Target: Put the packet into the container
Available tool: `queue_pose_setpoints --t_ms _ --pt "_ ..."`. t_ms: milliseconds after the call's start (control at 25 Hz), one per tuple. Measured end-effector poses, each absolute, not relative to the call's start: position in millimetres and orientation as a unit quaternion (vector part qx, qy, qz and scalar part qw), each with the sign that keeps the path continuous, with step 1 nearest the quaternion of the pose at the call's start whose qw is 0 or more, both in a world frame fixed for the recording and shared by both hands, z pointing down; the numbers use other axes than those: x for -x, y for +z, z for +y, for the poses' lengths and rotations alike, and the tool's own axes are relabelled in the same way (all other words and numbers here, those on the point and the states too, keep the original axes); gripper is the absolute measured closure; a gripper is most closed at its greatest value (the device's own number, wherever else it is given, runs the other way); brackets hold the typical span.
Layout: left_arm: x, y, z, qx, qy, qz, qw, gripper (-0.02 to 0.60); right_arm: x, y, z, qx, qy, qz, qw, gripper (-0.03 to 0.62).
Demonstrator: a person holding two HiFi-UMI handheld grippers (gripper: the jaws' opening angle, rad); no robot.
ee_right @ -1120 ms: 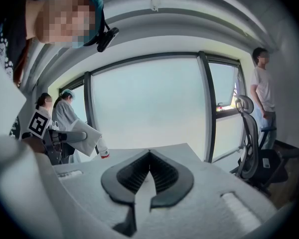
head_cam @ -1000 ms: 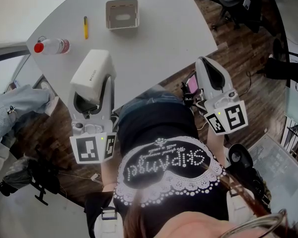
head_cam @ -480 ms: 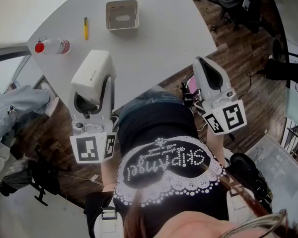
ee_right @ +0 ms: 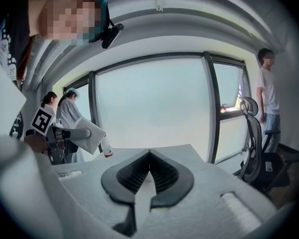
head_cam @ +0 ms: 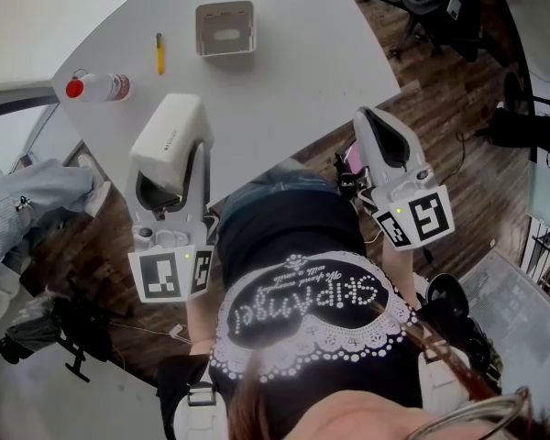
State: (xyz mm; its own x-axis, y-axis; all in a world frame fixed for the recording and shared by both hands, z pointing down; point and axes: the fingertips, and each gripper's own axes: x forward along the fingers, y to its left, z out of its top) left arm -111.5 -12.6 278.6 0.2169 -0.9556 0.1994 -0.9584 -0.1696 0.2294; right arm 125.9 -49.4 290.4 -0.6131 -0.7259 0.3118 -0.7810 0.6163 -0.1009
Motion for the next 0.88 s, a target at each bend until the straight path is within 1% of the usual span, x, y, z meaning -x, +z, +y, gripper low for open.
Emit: queue_pose_setpoints --t_ms 200,880 --pt "110.2 280.2 -13.7 -0.765 0.001 -0.623 0.162 0.296 -126.7 289.8 -48.9 -0.423 0.113 -0.891 0.121 0.597" --pt "110.9 280.5 -14.4 -0.764 0.007 -0.625 0.158 0.296 -128.3 288.7 -48.4 -0.424 0.103 -0.890 0.130 0.597"
